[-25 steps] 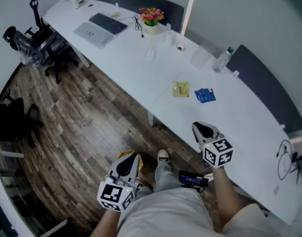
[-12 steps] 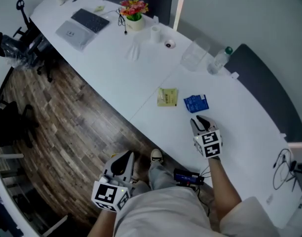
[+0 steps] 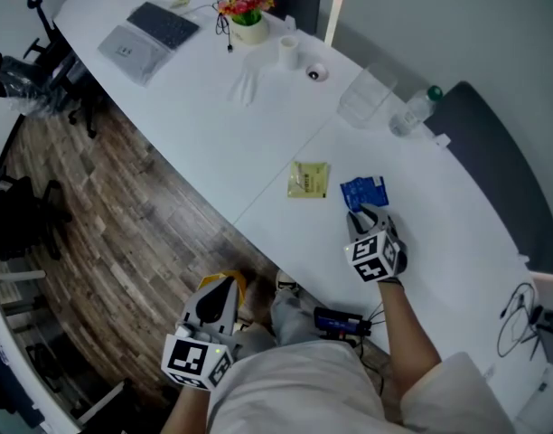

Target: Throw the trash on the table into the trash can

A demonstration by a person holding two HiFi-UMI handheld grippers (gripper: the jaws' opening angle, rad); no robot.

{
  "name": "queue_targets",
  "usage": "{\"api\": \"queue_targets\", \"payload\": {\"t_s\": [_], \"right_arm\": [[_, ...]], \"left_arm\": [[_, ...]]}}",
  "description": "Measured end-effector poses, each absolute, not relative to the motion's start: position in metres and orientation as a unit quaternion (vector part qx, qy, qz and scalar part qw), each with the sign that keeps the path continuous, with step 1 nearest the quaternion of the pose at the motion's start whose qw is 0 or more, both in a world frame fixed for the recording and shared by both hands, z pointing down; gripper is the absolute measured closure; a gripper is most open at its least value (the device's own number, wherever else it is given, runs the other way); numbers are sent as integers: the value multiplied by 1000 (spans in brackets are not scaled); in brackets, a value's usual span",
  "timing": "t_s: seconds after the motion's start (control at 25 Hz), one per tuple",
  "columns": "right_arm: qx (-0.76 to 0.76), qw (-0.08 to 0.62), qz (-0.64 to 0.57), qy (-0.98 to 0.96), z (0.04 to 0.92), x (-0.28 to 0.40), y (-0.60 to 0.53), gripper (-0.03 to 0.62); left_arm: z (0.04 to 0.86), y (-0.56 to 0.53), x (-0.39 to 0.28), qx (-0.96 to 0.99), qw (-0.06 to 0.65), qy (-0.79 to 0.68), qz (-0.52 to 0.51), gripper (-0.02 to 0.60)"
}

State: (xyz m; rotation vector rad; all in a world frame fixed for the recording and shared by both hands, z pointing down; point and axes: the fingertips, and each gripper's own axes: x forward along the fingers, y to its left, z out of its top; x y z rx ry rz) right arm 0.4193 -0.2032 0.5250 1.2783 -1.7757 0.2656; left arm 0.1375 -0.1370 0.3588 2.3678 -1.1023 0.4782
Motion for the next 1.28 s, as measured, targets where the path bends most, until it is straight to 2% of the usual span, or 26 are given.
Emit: {"api": "queue_targets", "payload": {"t_s": [0.08, 0.16, 0.24, 0.4, 0.56, 0.72, 0.88, 0.96, 1.16, 1.2, 1.28], "right_arm": [[528, 449, 116, -711, 528, 424, -208, 423], [547, 412, 170, -709, 535, 429, -210, 342], [572, 375, 215, -697, 537, 438, -214, 311], [612, 340, 257, -666, 540, 462, -225, 304], [647, 273, 291, -649, 529, 479, -233, 304], [660, 306, 310, -612, 547, 502, -228, 290], [653, 296, 330, -615, 555, 502, -232, 287], [648, 302, 326, -619, 554, 498, -234, 306], [633, 320, 308, -634, 553, 482, -236, 479], [632, 326, 304, -634, 552, 479, -236, 501], [633, 331, 292, -635, 548, 474, -235, 503]], "left_arm": [[361, -140, 137, 864, 243, -404, 176, 581], [363, -143, 137, 862, 246, -406, 177, 581], [364, -145, 137, 861, 248, -406, 179, 581], [364, -151, 135, 860, 248, -408, 181, 581], [366, -156, 131, 857, 250, -412, 183, 581], [368, -158, 131, 855, 253, -413, 187, 581], [368, -162, 133, 856, 252, -412, 186, 581], [369, -163, 134, 856, 253, -411, 186, 581], [370, -162, 138, 858, 253, -406, 186, 581], [369, -162, 136, 858, 254, -407, 186, 581], [369, -160, 135, 857, 254, -408, 187, 581]]}}
